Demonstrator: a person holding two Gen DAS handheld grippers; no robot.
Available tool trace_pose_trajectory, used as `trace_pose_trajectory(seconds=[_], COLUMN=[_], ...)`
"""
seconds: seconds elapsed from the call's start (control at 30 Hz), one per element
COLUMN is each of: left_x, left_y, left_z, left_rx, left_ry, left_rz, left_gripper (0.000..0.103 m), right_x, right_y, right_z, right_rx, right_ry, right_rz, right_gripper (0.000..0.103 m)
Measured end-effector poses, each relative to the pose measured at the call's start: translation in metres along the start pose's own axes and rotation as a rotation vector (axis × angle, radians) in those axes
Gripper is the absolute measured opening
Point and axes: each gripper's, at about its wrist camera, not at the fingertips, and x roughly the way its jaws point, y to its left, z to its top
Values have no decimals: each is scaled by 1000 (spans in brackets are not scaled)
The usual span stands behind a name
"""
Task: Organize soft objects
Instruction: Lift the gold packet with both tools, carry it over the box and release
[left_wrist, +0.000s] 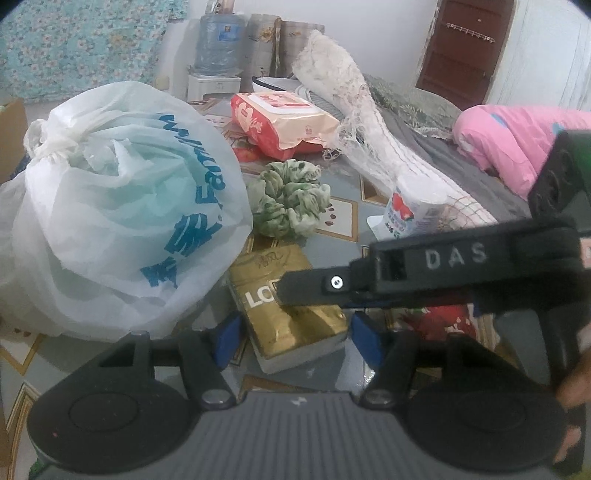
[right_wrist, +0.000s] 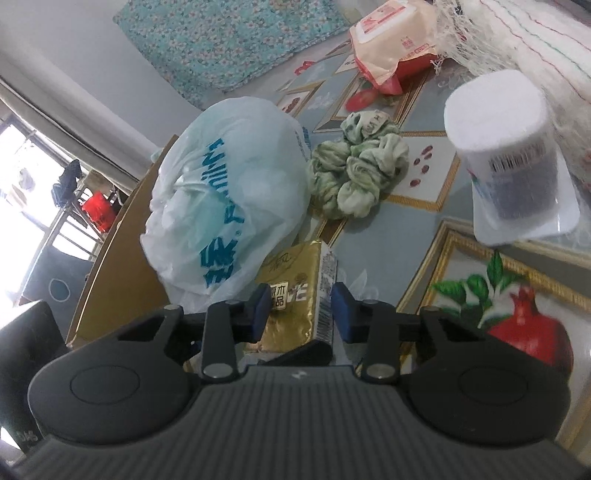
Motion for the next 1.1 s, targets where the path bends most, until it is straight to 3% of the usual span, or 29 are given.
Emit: trace_pose_trajectory(seconds=[0.33,0.57,0.73,0.87,1.0,1.1], left_x=[-44,-91,-131,-168,-202,-219], left_y=[-23,-4,34,71,112,145], left_z=[5,19,25,26,21,16], left_rx=[57,-28,-116,-200,-279,-359], left_ry=[-86,-163,-217,-266,-278,-240], left_rz=[34,74,145,254,358,401], left_gripper=[64,64,65,65,65,65], right_x=[-43,-60,-45,-16,26,60], right_y=[27,76,131,183,232,266], right_z=[-13,2,19,29,35,35], right_rx=[-45,-154,-276,-365,-395,-408], right_ry=[-90,-126,-86,-29,89,194], right_rz=[21,116,218,316,412,449], right_gripper=[35,35,37,37,37,37])
